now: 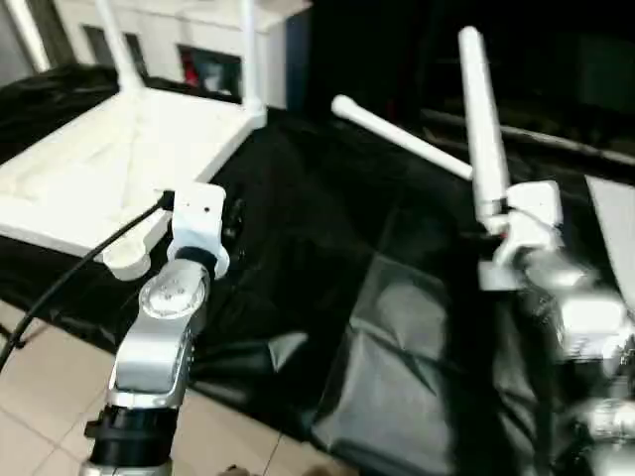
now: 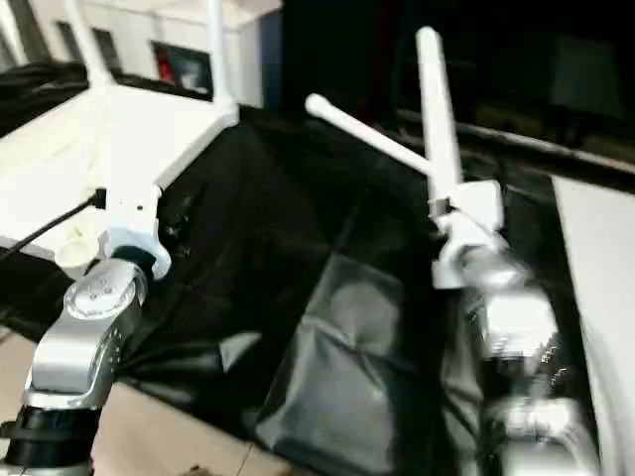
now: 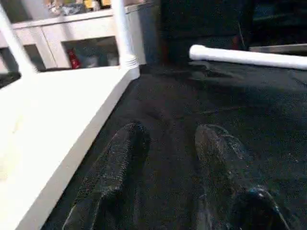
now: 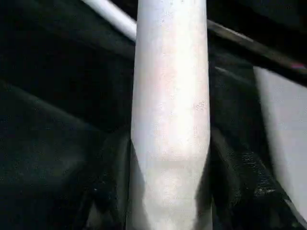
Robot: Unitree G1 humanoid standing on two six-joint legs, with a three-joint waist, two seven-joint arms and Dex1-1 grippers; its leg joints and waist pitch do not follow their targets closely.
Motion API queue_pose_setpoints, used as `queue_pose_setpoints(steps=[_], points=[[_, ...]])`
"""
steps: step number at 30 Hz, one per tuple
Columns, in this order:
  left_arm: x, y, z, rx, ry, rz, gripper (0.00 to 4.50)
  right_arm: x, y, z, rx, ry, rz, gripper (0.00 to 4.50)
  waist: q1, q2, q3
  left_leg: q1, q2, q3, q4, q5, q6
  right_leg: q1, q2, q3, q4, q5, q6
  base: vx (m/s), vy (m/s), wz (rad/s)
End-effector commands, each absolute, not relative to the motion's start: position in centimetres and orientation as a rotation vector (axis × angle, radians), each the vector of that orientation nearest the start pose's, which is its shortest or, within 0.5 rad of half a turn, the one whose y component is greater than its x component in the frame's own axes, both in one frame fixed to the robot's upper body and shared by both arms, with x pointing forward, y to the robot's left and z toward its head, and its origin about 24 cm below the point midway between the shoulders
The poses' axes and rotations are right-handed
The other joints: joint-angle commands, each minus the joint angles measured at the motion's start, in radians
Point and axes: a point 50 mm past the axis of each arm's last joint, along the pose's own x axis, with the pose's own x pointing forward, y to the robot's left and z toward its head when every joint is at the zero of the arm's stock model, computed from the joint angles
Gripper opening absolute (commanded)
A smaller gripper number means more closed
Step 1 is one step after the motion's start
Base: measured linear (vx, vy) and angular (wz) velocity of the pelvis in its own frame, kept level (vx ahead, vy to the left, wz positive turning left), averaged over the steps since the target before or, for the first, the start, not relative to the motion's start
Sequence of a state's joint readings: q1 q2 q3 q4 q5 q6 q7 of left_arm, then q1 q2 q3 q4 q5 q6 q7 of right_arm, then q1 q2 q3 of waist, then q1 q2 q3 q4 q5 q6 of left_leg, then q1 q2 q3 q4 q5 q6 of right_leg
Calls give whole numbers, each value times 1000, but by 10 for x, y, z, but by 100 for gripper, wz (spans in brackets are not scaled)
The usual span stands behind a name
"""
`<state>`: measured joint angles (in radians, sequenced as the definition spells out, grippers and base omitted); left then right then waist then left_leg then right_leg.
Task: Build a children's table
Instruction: Pick table leg
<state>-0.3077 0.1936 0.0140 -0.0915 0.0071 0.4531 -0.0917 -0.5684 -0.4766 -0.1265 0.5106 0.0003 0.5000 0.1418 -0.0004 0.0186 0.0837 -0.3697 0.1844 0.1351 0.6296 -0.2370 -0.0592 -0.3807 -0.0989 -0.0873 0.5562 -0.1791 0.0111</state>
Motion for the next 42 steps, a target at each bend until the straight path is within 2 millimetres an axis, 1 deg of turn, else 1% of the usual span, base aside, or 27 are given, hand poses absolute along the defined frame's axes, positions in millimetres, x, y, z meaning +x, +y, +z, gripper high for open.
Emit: queue_pose_setpoints(steps=[1, 2, 3, 4, 5, 6, 7, 8, 9, 10, 11, 13, 16, 18, 21, 25, 27, 29, 31, 33, 34, 35, 36, 37, 38, 39, 42], points=[[308, 165, 108, 216, 68, -120, 213, 345, -284, 89, -335, 428, -143, 189, 88, 25, -47, -68, 91, 46, -239, -766, 18, 90, 16, 4, 188, -196, -42, -136, -4, 4], [309, 166, 109, 224, 70, -128, 213, 347, -292, 90, -352, 443, -148, 189, 59, -22, -64, -31, 85, 46, -191, -654, 37, 83, -3, 70, 181, -318, -14, -96, -90, 8], [309, 168, 109, 229, 71, -134, 213, 348, -300, 93, -381, 449, -163, 189, 48, -57, -75, 26, 36, 39, -84, -510, -5, 21, -26, 99, 70, -671, 60, -5, -127, -2], [309, 169, 109, 229, 75, -142, 213, 349, -308, 96, -410, 451, -182, 189, 62, -75, -82, 41, -15, 37, 77, -140, 20, -59, -107, 145, -88, -1132, 111, -5, -127, -2], [308, 169, 109, 224, 78, -164, 213, 350, -313, 99, -429, 453, -195, 189, 77, -71, -101, -56, -13, 4, 27, 3, 39, 41, -103, 150, -25, -908, 61, 53, -75, -16], [306, 165, 110, 214, 77, -202, 213, 351, -317, 103, -439, 448, -204, 189, 93, -53, -98, -45, 0, 3, -12, 40, 29, 35, -82, 129, -11, -731, 20, 0, 0, 0], [305, 162, 110, 207, 76, -230, 213, 352, -319, 105, -441, 444, -208, 189, 90, -37, -96, -13, -1, 25, -36, -36, 30, -7, -10, 84, 13, -370, -96, 0, 0, 0], [302, 156, 109, 195, 82, -255, 213, 352, -320, 106, -424, 434, -221, 189, 86, -31, -92, -10, 2, 27, -42, -99, 25, -12, -6, 77, 9, -382, -120, -76, -40, 15], [301, 152, 108, 187, 86, -269, 213, 352, -320, 107, -412, 428, -229, 189, 82, -20, -95, -12, 9, 24, -48, -166, 15, -9, -10, 74, 11, -377, -151, -58, -8, 0], [299, 147, 109, 179, 75, -275, 213, 351, -318, 105, -383, 418, -230, 189, 79, -12, -96, -19, 11, 21, -52, -177, 11, -3, -11, 71, 11, -367, -157, -58, -8, 0], [300, 144, 108, 171, 78, -245, 213, 349, -313, 99, -346, 398, -223, 189, 80, -5, -99, -17, 19, 18, -57, -199, 7, -6, -10, 69, 6, -342, -164, 0, 0, 0], [303, 146, 108, 165, 77, -192, 213, 348, -306, 93, -315, 375, -218, 189, 73, -11, -93, -21, 18, 19, -67, -251, 5, -3, -8, 62, -8, -364, -148, 0, 0, 0], [307, 153, 106, 186, 86, -128, 213, 345, -295, 84, -257, 331, -212, 189, 64, -14, -94, -13, 19, 15, -74, -297, -4, -7, -11, 58, -22, -422, -120, -2, 17, -1], [306, 154, 106, 184, 89, -120, 213, 342, -290, 79, -233, 328, -205, 189, 57, -17, -94, -16, 18, 15, -79, -291, -4, -2, -12, 58, -25, -402, -119, 0, 0, 0], [301, 153, 105, 174, 89, -128, 213, 336, -285, 71, -212, 328, -204, 189, 56, -10, -96, -20, 20, 14, -82, -266, 0, 2, -17, 62, -21, -368, -119, 0, 0, 0], [300, 152, 101, 204, 107, -146, 213, 336, -284, 69, -185, 336, -225, 189, 51, -10, -101, -22, 20, 20, -79, -201, 16, 6, -17, 66, -15, -250, -157, 0, 0, 0], [300, 152, 101, 205, 104, -145, 213, 336, -284, 70, -183, 334, -224, 189, 53, -10, -101, -21, 19, 22, -78, -192, 22, 7, -18, 67, -15, -240, -164, 0, 0, 0], [303, 153, 104, 208, 99, -141, 213, 341, -284, 72, -206, 357, -210, 189, 53, -16, -102, -23, 19, 23, -76, -162, 30, 11, -18, 66, -11, -220, -172, 0, 0, 0], [303, 156, 104, 218, 97, -140, 213, 345, -288, 73, -249, 388, -212, 189, 52, -14, -101, -21, 19, 25, -75, -158, 33, 10, -18, 65, -11, -220, -183, 0, 0, 0], [302, 161, 105, 229, 103, -148, 213, 351, -295, 78, -311, 429, -201, 189, 53, -14, -102, -18, 18, 27, -72, -157, 33, 9, -18, 66, -11, -224, -189, 0, 0, 0], [301, 165, 107, 240, 107, -165, 213, 357, -306, 89, -368, 461, -214, 189, 56, -6, -101, -16, 18, 27, -72, -163, 27, 7, -19, 65, -10, -231, -202, 0, 0, 0], [301, 165, 107, 240, 107, -165, 213, 357, -306, 89, -368, 461, -214, 189, 50, -9, -101, -19, 17, 27, -71, -168, 25, 7, -16, 63, -7, -232, -211, 0, 0, 0], [300, 167, 108, 243, 109, -172, 213, 359, -311, 95, -387, 475, -221, 189, 53, -9, -100, -17, 16, 29, -69, -176, 24, 8, -17, 65, -9, -236, -213, 0, 0, 0], [299, 170, 109, 251, 109, -186, 213, 361, -321, 105, -410, 489, -239, 189, 55, -2, -98, -15, 18, 28, -71, -183, 21, 6, -19, 65, -9, -237, -217, 0, 0, 0], [298, 170, 110, 255, 110, -192, 213, 361, -323, 108, -417, 490, -245, 189, 56, -6, -98, -16, 18, 30, -69, -186, 22, 8, -16, 65, -8, -234, -217, 0, 0, 0], [297, 172, 111, 264, 115, -211, 213, 362, -329, 117, -435, 490, -261, 189, 60, 0, -98, -13, 18, 30, -70, -185, 22, 7, -16, 65, -8, -226, -218, 0, 0, 0], [295, 173, 111, 271, 123, -231, 213, 363, -334, 124, -470, 501, -260, 189, 59, 1, -97, -17, 19, 30, -71, -193, 23, 10, -16, 64, -5, -200, -231, 0, 0, 0]])
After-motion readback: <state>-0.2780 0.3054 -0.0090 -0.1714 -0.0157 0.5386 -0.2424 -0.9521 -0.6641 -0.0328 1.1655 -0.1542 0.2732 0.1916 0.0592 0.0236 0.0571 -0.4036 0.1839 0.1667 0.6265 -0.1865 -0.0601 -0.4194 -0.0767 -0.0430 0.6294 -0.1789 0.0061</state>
